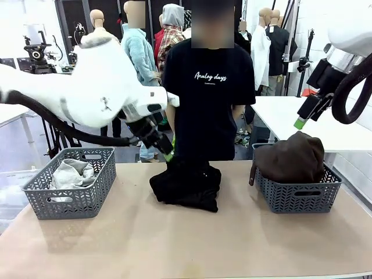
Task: Sort the tops and bottoms.
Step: Lift clothes from the center of the table with your left hand.
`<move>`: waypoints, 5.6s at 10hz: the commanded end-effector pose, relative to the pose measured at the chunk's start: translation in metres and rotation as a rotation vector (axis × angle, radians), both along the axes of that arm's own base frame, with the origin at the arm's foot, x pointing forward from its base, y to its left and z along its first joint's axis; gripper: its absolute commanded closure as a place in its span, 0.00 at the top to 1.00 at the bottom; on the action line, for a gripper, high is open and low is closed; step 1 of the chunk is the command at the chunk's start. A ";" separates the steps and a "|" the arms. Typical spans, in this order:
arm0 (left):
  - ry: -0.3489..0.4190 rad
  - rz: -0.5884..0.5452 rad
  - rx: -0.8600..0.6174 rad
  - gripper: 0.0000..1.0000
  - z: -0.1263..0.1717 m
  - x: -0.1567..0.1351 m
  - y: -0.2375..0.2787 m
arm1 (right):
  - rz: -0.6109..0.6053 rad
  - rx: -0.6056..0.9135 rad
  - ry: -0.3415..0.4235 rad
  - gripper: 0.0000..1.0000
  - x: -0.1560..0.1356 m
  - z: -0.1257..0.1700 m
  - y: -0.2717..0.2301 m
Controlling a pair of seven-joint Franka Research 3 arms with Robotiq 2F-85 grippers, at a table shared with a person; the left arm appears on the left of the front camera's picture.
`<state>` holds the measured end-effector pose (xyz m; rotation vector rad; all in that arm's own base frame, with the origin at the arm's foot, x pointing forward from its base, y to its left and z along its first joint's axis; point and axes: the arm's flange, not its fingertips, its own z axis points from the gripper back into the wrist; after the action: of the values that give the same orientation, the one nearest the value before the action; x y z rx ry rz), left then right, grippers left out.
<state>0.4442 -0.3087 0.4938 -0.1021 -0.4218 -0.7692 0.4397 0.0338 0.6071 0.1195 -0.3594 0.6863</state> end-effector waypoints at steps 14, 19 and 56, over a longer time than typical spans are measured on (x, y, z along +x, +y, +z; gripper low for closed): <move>0.209 0.114 0.127 1.00 -0.095 0.154 -0.066 | -0.008 -0.014 0.003 1.00 -0.001 0.000 0.000; 0.231 0.114 0.073 1.00 -0.114 0.165 -0.069 | -0.008 -0.014 0.003 1.00 -0.001 0.000 0.000; -0.210 0.086 0.208 0.00 0.227 0.078 -0.077 | -0.008 -0.014 0.003 1.00 -0.001 0.000 0.000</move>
<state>0.5114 -0.3914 0.7256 0.1680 -0.5334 -0.7476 0.4400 0.0333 0.6079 0.1193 -0.3608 0.6855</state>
